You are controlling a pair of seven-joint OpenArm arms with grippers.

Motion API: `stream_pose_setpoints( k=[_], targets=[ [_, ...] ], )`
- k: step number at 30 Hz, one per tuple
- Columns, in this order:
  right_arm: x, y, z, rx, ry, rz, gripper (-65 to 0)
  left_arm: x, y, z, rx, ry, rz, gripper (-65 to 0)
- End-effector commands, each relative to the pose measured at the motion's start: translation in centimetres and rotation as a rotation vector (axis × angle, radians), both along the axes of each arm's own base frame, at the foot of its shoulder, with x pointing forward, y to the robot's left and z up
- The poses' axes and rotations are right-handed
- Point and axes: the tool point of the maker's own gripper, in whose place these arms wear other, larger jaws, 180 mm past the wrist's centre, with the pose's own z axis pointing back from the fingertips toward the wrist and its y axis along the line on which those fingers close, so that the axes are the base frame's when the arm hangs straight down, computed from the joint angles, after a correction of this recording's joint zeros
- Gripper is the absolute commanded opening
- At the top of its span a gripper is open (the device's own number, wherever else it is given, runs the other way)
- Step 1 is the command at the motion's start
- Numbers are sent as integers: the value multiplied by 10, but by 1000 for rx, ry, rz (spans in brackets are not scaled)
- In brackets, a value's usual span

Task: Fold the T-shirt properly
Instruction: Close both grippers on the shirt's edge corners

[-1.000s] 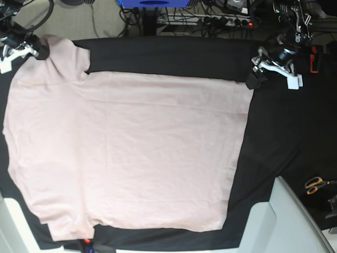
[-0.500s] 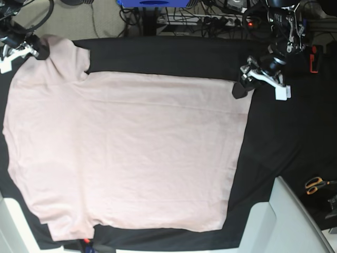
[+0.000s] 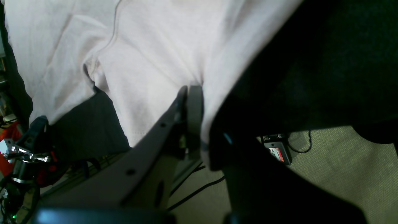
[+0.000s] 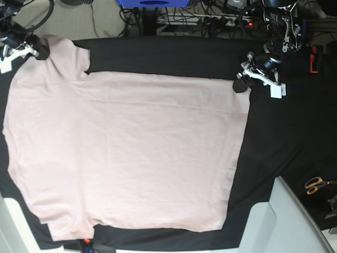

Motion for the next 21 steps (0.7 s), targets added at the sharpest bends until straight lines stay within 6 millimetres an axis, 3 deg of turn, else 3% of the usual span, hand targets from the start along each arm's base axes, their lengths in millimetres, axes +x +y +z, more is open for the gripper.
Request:
stream_pose_setpoints(
  k=[1, 7, 10, 16, 21],
  targets=[
    [-1, -8, 4, -24, -1, 15, -645, 5, 3, 7, 5, -24, -3, -650],
    [11, -16, 20, -76, -21, 62, -645, 12, 10, 18, 42, -42, 14, -650],
    [27, -20, 36, -117, -50, 101, -645, 14, 15, 20, 65, -24, 48, -650],
    [69, -32, 58, -151, -122, 124, -645, 37, -17, 29, 73, -36, -21, -650],
    [105, -41, 75, -179, -178, 167, -645, 62, -22, 31, 75, -30, 2, -650]
  ],
)
